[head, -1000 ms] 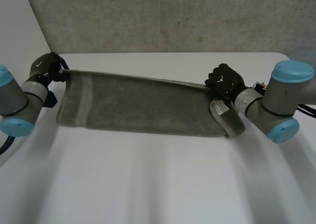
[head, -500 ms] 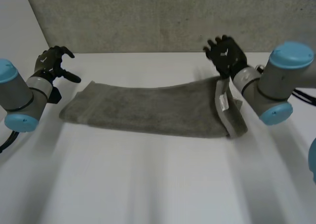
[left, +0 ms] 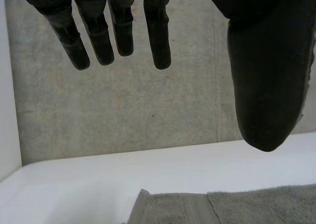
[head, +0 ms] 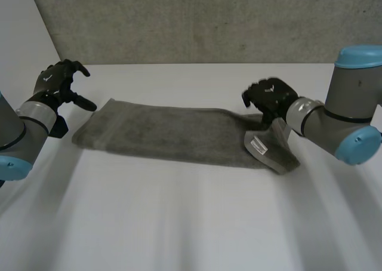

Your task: Fold the towel.

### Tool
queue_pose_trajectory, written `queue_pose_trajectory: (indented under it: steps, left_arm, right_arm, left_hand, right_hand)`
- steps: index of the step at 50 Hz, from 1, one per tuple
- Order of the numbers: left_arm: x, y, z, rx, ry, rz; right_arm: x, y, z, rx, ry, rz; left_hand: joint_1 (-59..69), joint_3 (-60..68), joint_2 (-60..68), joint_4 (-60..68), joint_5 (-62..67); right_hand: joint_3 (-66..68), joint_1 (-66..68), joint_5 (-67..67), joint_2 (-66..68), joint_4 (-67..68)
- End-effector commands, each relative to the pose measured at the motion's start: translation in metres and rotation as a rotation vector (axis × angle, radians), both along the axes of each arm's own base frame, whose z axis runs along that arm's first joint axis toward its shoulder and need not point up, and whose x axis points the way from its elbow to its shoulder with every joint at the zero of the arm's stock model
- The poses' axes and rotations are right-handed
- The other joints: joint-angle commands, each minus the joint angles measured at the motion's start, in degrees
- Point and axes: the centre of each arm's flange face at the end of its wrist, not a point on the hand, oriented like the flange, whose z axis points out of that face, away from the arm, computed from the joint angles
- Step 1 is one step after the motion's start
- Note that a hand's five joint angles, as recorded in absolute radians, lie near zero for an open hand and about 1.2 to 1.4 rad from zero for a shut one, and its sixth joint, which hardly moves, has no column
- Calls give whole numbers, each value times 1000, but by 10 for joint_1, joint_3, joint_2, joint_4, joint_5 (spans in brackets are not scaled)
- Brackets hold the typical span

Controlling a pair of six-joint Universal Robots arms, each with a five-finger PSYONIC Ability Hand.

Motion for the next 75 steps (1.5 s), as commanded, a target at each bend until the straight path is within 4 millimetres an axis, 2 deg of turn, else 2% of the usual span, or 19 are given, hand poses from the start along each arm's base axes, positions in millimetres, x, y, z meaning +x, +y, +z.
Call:
queue_pose_trajectory:
  steps: [1, 9, 13, 18, 20, 27, 41, 45, 48, 53, 56, 59, 61, 65, 69, 71, 72, 73, 75]
  left_arm:
    - [-8, -3, 2, -55, -117, -40]
    - [-14, 1, -6, -38, -151, -50]
    - [-14, 6, -10, -18, -148, -53]
    - [-13, 11, -9, -13, -149, -56]
    - [-13, 11, -10, -11, -150, -57]
    - [-13, 12, -13, -3, -153, -57]
    - [-13, 14, -25, 22, -159, -58]
    - [-13, 14, -25, 22, -158, -58]
    - [-13, 14, -25, 22, -158, -56]
    - [-13, 15, -26, 27, -158, -56]
    - [-13, 15, -26, 25, -158, -56]
    - [-13, 14, -26, 22, -158, -56]
    - [-13, 14, -27, 24, -158, -56]
    - [-13, 14, -28, 27, -158, -56]
    - [-13, 14, -29, 29, -160, -57]
    - [-13, 14, -29, 29, -160, -57]
    - [-13, 14, -28, 28, -159, -57]
    - [-13, 14, -28, 28, -159, -57]
    - [-13, 14, -28, 28, -159, -57]
  right_arm:
    - [-19, 30, -3, 83, 53, -70]
    - [-31, 56, 20, 42, 24, -88]
    - [-35, 69, 23, 53, 29, -90]
    - [-40, 85, 17, 74, 34, -87]
    - [-41, 93, 13, 65, 39, -84]
    - [-48, 102, -7, 101, 45, -97]
    - [-39, 92, -35, 38, -83, -119]
    - [-29, 88, -26, 37, -140, -119]
    - [-23, 87, -22, 33, -159, -126]
    - [-2, 75, 2, 2, -283, -272]
    - [3, 71, 3, 4, -295, -298]
    - [18, 67, 3, 12, -315, -317]
    - [31, 56, 4, 9, -345, -324]
    - [39, 43, 3, 12, -387, -337]
    - [49, 26, -11, 43, -382, -347]
    - [49, 26, -11, 43, -382, -347]
    - [52, 22, -22, 73, -359, -354]
    - [52, 22, -23, 73, -359, -354]
    - [56, 13, -44, 125, -311, -378]
  left_hand:
    - [-45, -46, -44, -50, -21]
    - [-52, -52, -50, -57, -28]
    - [-52, -52, -50, -57, -28]
    - [-52, -52, -50, -57, -28]
    - [-52, -52, -50, -57, -28]
    - [-52, -52, -50, -57, -28]
    - [-52, -52, -50, -57, -28]
    - [-52, -52, -50, -57, -28]
    - [-52, -52, -50, -57, -28]
    - [-52, -52, -50, -57, -28]
    - [-52, -52, -50, -57, -28]
    - [-52, -52, -50, -57, -28]
    - [-52, -52, -50, -57, -28]
    - [-52, -52, -50, -57, -28]
    - [-52, -52, -50, -57, -28]
    - [-52, -52, -50, -57, -28]
    - [-52, -52, -50, -57, -28]
    - [-52, -52, -50, -57, -28]
    - [-52, -52, -50, -57, -28]
  right_hand:
    - [-23, -21, -25, -24, -22]
    - [-94, -92, -96, -94, -93]
    - [-86, -84, -87, -86, -84]
    - [-42, -40, -44, -42, -40]
    - [29, 31, 27, 28, 30]
    - [14, 16, 12, 13, 15]
    - [-58, -56, -60, -59, -57]
    - [-181, -179, -183, -182, -180]
    - [-193, -191, -195, -194, -192]
    - [-242, -240, -244, -242, -240]
    - [-245, -243, -246, -245, -243]
    - [-245, -243, -246, -245, -243]
    - [-245, -243, -246, -245, -243]
    - [-245, -243, -246, -245, -243]
    - [-245, -243, -246, -245, -243]
    - [-245, -243, -246, -245, -243]
    - [-245, -243, -246, -245, -243]
    - [-245, -243, -246, -245, -243]
    - [-240, -238, -242, -241, -239]
